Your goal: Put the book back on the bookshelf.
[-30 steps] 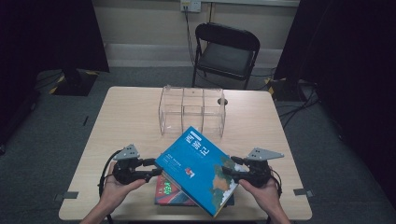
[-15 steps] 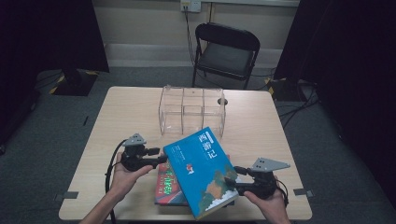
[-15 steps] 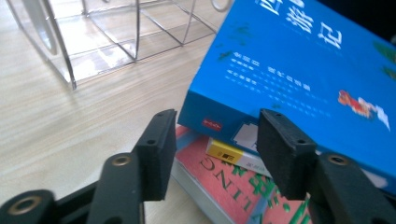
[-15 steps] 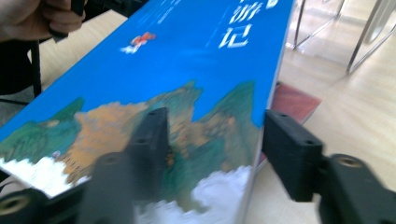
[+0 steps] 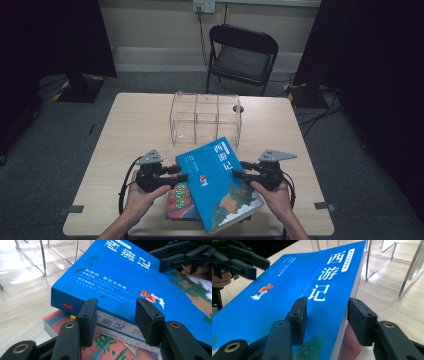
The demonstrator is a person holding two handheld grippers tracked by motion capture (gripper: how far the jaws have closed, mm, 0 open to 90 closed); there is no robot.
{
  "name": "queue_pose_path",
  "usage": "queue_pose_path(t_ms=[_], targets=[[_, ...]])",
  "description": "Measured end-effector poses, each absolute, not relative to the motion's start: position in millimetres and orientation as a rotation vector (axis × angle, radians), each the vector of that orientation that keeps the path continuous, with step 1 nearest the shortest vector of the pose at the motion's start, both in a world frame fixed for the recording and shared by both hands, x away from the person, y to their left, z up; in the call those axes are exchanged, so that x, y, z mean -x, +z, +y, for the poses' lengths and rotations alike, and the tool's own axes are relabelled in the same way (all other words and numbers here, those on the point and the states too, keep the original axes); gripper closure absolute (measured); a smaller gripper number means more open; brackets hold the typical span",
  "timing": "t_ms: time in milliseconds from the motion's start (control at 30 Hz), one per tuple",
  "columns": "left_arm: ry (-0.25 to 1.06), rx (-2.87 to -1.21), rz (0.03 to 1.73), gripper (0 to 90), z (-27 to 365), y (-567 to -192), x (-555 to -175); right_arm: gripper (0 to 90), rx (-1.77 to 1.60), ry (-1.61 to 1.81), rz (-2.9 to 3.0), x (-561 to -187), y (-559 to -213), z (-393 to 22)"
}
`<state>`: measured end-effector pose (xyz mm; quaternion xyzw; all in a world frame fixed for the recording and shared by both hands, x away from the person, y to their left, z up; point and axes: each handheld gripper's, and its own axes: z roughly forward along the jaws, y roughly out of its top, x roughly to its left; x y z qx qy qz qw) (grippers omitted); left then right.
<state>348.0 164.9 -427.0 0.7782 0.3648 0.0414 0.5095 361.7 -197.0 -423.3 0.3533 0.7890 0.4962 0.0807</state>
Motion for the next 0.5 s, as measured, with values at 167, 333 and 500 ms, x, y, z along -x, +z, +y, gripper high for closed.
queue_pose_path(t_ms=[167, 333, 500], targets=[[0.143, -1.893, 0.884, 49.4, 153.8, -425.5, -359.3, 48.3, -1.057, 1.447, 2.36, -347.0, -421.3, -198.2], [0.165, -1.9, 0.897, 46.6, 144.3, -425.1, -372.0, 48.4, -1.05, 1.432, 2.341, -325.6, -420.7, -197.9], [0.146, -1.888, 0.919, 40.0, 143.9, -427.4, -378.1, 48.3, -1.048, 1.409, 2.332, -321.4, -419.3, -194.1]])
